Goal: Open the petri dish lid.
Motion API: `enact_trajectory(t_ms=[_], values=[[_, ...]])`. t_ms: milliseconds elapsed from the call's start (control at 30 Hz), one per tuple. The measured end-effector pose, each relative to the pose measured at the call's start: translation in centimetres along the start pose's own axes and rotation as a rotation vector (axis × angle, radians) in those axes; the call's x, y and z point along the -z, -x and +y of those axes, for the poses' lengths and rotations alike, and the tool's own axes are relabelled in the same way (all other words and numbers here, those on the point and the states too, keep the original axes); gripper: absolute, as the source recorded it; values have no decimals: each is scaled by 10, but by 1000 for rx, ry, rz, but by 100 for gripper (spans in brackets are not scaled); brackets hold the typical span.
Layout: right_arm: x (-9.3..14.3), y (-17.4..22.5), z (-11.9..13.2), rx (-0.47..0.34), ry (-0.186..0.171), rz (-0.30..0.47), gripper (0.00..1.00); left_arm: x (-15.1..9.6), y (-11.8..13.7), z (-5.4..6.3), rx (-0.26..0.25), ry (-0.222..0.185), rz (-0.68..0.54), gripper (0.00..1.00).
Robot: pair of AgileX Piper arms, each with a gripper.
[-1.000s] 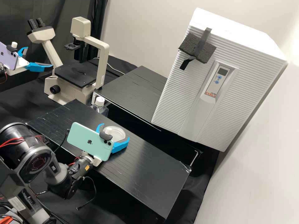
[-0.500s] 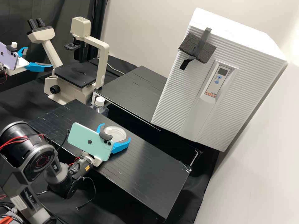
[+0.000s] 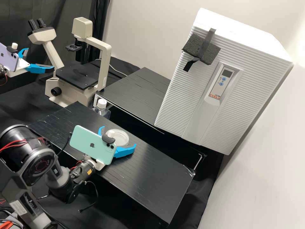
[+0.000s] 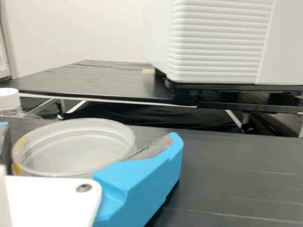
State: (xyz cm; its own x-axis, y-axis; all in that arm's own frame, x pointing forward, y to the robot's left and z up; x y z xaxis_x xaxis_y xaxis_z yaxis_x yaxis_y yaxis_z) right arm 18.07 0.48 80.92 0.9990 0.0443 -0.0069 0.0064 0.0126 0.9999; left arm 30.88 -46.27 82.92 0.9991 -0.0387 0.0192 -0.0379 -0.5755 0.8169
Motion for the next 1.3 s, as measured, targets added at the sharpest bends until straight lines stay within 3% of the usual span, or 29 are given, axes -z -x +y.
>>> enact_trajectory(t_ms=[333,367,1300], values=[[0,0,1,-2,-4,3,100,0,0,0,0,0,0,100],[0,0,1,-2,-4,3,0,0,0,0,0,0,0,100],[0,0,1,-1,-4,3,0,0,0,0,0,0,0,100]])
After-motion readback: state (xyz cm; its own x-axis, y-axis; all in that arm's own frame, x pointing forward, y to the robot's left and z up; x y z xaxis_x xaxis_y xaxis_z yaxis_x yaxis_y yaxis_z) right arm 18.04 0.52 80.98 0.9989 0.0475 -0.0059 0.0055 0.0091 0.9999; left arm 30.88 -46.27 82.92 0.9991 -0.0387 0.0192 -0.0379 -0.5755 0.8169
